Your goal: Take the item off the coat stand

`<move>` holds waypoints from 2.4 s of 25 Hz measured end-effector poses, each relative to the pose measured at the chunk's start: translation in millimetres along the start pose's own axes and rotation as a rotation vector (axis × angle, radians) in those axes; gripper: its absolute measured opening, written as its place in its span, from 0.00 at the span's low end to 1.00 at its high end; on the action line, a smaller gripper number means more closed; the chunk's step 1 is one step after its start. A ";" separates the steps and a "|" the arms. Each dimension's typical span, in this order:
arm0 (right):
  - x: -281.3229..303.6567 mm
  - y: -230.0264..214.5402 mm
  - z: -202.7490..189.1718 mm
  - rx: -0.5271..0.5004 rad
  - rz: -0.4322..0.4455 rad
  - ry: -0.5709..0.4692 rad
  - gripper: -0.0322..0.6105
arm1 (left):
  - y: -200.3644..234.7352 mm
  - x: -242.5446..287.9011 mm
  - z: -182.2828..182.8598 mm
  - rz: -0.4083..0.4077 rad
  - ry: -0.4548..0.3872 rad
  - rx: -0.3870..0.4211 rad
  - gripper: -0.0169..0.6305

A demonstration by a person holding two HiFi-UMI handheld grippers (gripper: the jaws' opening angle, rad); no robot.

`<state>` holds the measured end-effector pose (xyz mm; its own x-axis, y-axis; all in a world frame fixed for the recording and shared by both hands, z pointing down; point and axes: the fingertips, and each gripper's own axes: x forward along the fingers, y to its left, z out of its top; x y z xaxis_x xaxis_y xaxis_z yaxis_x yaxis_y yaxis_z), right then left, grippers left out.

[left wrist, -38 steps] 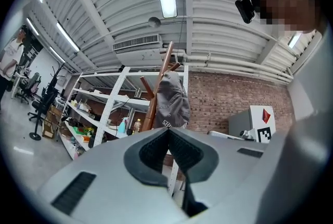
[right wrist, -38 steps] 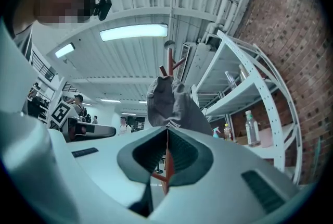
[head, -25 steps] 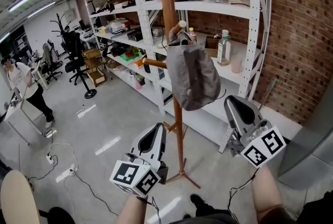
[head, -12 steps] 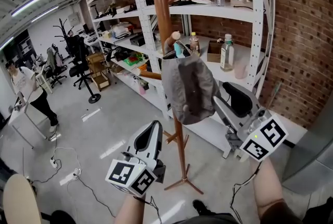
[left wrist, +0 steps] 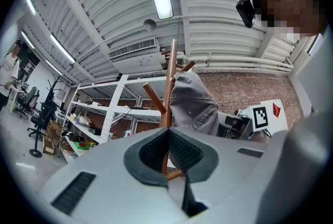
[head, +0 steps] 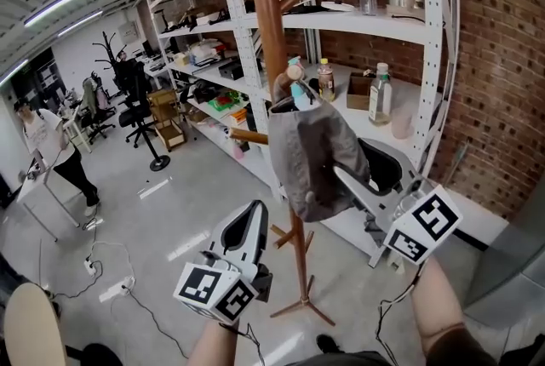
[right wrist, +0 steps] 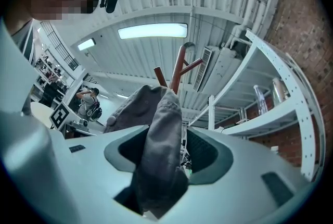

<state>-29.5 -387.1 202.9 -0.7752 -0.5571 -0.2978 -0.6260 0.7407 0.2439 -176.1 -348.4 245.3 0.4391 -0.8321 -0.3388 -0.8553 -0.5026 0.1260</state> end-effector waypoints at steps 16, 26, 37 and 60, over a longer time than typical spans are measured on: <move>7.2 -21.6 11.0 -0.082 -0.043 -0.069 0.15 | 15.5 12.3 -3.3 0.001 -0.004 0.004 0.04; 15.0 -27.2 32.2 -0.100 -0.050 -0.112 0.10 | 1.6 22.4 14.9 -0.037 -0.040 -0.007 0.04; 11.6 -21.1 70.8 -0.093 -0.057 -0.185 0.10 | -2.7 9.3 26.2 -0.039 -0.060 -0.016 0.04; -63.0 27.6 79.9 -0.059 -0.129 -0.178 0.10 | -43.0 -55.1 9.7 -0.085 -0.005 -0.092 0.04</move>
<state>8.8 -301.6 154.7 -0.6644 -0.5666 -0.4873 -0.7269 0.6415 0.2452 -166.2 -278.7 249.5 0.5077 -0.7845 -0.3562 -0.7861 -0.5910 0.1813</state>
